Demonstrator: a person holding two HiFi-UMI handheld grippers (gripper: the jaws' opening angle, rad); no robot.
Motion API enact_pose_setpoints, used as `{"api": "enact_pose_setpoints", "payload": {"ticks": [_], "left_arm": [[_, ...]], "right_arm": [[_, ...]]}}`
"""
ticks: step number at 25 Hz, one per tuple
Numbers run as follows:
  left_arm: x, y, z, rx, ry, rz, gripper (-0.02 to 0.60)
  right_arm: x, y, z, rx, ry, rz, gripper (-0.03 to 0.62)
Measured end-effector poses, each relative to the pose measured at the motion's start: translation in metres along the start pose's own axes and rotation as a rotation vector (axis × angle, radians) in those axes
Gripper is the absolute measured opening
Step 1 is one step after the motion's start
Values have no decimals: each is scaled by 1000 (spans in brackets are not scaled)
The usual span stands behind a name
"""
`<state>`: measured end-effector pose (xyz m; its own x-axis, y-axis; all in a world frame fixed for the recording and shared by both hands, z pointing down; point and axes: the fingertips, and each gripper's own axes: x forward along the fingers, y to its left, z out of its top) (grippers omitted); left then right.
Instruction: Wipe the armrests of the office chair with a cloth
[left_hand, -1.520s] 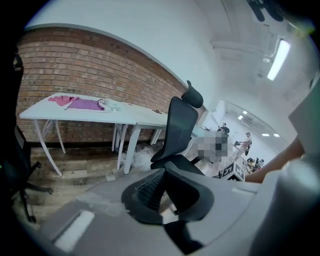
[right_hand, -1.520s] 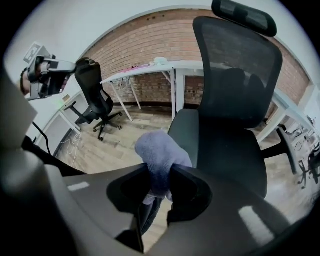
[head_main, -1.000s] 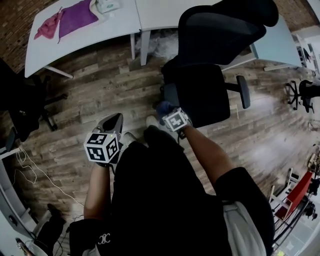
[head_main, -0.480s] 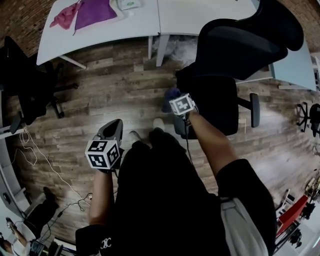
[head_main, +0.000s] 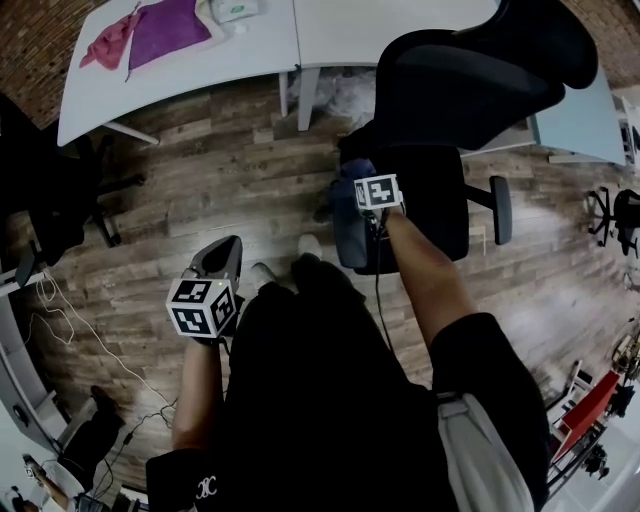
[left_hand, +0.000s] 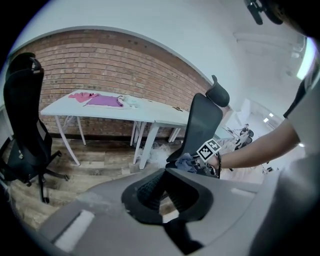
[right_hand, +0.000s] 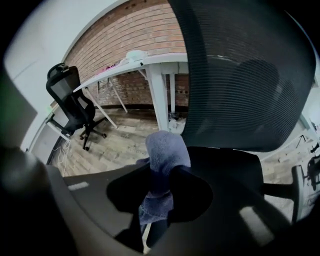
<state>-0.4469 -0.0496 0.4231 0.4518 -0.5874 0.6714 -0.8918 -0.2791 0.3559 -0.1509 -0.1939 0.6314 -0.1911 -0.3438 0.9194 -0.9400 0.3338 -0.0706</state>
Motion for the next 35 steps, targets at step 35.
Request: {"api": "enact_pose_setpoints", "payload": {"ticks": [35], "left_arm": [[18,-60,-6,249,69,-290,6]], "right_arm": [[-80,117,-187,92,-10,121,95]]}}
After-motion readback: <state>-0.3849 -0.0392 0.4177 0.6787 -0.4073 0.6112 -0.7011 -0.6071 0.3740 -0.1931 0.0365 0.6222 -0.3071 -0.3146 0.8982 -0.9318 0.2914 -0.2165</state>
